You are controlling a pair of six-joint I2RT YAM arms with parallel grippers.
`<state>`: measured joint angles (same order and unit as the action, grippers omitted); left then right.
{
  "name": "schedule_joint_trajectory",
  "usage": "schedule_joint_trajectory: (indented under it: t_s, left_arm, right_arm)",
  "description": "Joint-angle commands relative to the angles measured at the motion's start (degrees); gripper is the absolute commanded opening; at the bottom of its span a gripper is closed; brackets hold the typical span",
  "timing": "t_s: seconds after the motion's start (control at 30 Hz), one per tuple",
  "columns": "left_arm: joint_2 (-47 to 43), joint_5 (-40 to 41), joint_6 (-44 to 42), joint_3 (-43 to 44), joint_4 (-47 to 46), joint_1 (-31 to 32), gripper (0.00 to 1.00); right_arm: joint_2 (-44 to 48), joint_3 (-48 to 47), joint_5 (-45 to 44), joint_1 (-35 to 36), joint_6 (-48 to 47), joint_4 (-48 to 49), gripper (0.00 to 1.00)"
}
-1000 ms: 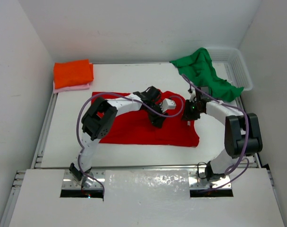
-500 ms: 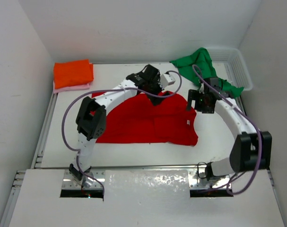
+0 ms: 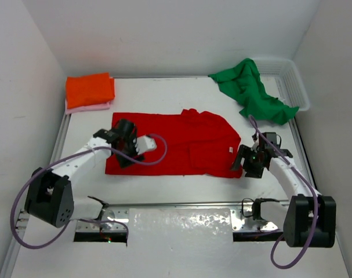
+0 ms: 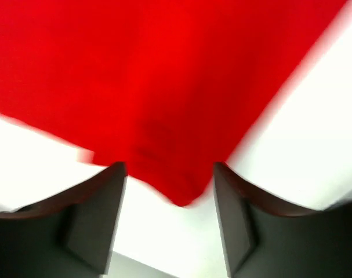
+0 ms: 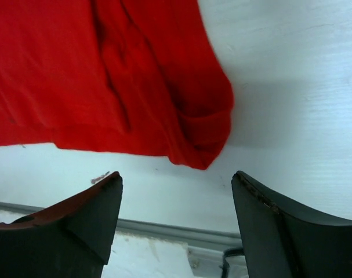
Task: Fold and stack the t-shirts
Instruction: Fold the flattened tshirt in 1/3 of the way
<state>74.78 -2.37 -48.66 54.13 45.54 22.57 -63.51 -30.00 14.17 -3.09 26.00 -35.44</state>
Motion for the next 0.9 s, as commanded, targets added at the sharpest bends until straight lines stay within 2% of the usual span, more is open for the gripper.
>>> schedule_joint_trajectory:
  t_s: [0.0, 0.13, 0.17, 0.4, 0.47, 0.5, 0.53, 0.57, 0.6, 0.67, 0.87]
  left_arm:
    - [-1.7, 0.0, -7.5, -10.9, -4.1, -5.1, 0.63]
    - [-0.8, 0.4, -8.0, -16.2, -11.8, -7.3, 0.69]
    - [-0.4, 1.6, -8.0, -17.0, -13.3, -7.3, 0.7]
    - [4.4, 4.0, -6.7, -19.1, -20.6, -7.3, 0.69]
    - [5.7, 6.4, -6.4, -20.5, -22.1, -7.3, 0.59]
    - [6.3, 6.8, -6.4, -20.9, -22.1, -7.4, 0.53]
    - [6.4, 6.6, -6.2, -21.0, -21.6, -7.3, 0.37]
    - [6.4, 6.4, -5.7, -20.9, -19.9, -7.3, 0.29]
    - [5.8, 5.8, -5.5, -20.6, -18.7, -7.3, 0.14]
    - [4.5, 5.7, -5.4, -20.6, -15.4, -7.3, 0.0]
    - [-2.6, 5.6, -6.4, -21.0, -3.6, -7.3, 0.0]
  right_arm:
    - [-0.2, 1.2, 3.4, 0.3, 2.2, 6.4, 0.74]
    - [-3.7, 4.7, 2.4, 0.4, 3.5, 11.7, 0.69]
    - [-4.6, 4.9, 1.9, 0.4, 3.8, 13.5, 0.65]
    - [-8.7, 4.9, -1.9, 0.4, 5.2, 16.5, 0.49]
    - [-9.4, 5.4, -2.1, 0.4, 5.6, 17.4, 0.4]
    - [-9.7, 5.7, -2.1, 0.4, 5.9, 17.9, 0.29]
    - [-10.2, 5.7, -2.1, 0.4, 6.3, 17.9, 0.22]
    - [-10.3, 5.7, -2.2, 0.3, 6.4, 16.9, 0.14]
    - [-10.1, 5.7, -2.7, 0.3, 6.8, 15.9, 0.01]
    - [-7.3, 6.0, -5.1, -0.2, 6.9, 11.8, 0.0]
    - [7.9, 8.5, -9.6, -1.9, 10.4, 0.8, 0.0]
